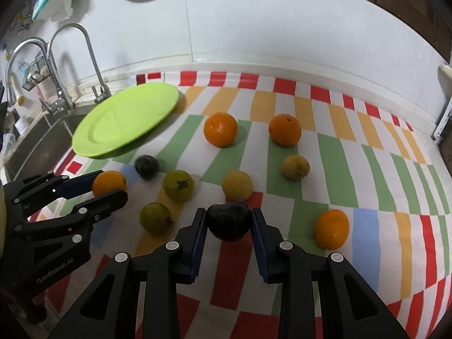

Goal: Organize fruits
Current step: 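Grasp the small orange with the left tool while the right tool grasps the dark plum, then carry both fruits over the green plate and open both tools to release them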

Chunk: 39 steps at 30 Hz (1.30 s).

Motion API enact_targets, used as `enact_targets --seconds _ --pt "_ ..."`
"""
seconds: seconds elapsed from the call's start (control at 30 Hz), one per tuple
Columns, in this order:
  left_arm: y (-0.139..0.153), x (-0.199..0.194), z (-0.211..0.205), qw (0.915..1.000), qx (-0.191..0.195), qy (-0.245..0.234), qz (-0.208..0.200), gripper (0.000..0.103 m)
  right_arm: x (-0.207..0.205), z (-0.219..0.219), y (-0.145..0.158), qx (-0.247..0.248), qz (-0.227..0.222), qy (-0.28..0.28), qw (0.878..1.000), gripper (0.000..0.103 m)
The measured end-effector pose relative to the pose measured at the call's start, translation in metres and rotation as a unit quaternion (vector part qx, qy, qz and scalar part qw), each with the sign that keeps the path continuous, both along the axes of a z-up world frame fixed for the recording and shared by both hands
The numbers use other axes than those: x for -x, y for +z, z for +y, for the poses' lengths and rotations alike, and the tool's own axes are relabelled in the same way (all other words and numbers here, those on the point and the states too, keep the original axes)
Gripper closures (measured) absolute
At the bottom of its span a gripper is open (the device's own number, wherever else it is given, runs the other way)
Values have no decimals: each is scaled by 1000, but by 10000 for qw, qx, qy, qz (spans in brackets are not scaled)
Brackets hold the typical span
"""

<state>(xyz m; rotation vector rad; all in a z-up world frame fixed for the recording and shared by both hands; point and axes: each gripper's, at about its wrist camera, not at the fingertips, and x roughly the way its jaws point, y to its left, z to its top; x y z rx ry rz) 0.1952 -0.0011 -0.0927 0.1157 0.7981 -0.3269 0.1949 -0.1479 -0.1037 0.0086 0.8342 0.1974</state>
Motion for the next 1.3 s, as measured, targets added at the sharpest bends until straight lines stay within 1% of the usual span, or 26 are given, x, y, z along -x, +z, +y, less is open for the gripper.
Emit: enact_targets --seconds 0.23,0.4,0.63,0.8,0.9,1.0,1.2,1.3 --pt "23 7 15 9995 118 228 -201 68 8 12 24 -89 -339 244 9991 71" --pt "34 9 28 9982 107 444 -379 68 9 24 38 -158 -526 497 9973 71" --pt "46 3 51 9952 86 764 -600 69 -5 53 57 -222 -808 886 9925 71" --pt "53 -7 67 9929 -28 922 -745 68 -19 70 69 -273 -997 1120 9883 71" --pt "55 -15 76 9917 -65 1042 -749 68 -28 80 74 -319 -1021 1224 9867 71" --pt "53 -24 83 9905 -181 1114 -785 68 -41 90 74 -361 -978 1338 9855 71" --pt "42 -47 96 9900 -313 1182 -701 68 -77 112 65 -246 -752 1546 9848 71" --pt "34 -59 102 9906 -267 1210 -577 69 -95 121 57 -221 -599 1584 9853 71"
